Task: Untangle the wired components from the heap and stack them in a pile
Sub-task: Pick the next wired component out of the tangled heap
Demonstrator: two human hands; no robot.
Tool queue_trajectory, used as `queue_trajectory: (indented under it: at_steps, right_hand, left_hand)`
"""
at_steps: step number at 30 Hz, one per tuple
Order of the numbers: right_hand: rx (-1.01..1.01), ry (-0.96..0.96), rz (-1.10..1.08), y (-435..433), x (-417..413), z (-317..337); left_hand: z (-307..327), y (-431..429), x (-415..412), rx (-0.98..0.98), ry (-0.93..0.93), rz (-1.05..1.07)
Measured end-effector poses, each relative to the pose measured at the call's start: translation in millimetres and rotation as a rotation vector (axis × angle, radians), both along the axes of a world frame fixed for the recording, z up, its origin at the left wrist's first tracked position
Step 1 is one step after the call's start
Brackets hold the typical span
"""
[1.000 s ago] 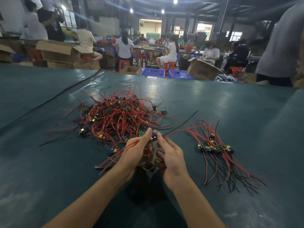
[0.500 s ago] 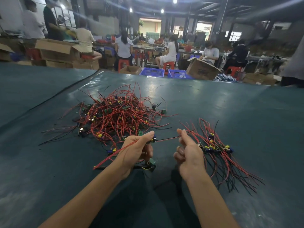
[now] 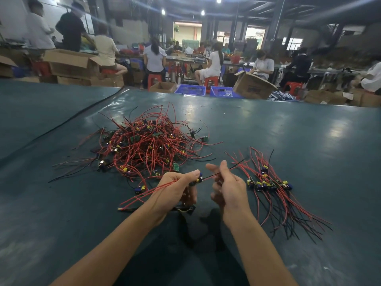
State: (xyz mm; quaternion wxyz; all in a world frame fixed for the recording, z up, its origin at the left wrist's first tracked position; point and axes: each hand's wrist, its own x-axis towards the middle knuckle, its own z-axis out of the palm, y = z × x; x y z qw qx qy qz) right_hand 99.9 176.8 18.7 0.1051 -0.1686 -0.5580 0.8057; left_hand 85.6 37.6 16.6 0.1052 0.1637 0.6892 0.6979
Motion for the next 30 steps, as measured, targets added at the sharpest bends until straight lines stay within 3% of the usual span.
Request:
queue_trajectory:
  at_steps: [7,16,22,30]
  right_hand:
    - [-0.051,0.068,-0.049,6,-2,-6]
    - [0.222,0.132,0.340,-26,12,-5]
    - [0.185,-0.044,0.140,-17,3,-9]
    - [-0.096,-0.031,-0.113,5,-5,-7]
  left_hand:
    - [5,-5,-2,0.105,-0.061,0.074]
    - [3,-1,0,0.031,-0.163,0.022]
    - [1,-2,-4,0.052,-0.168,0.101]
    - [-3,-8,-10,0.067,-0.120,0.008]
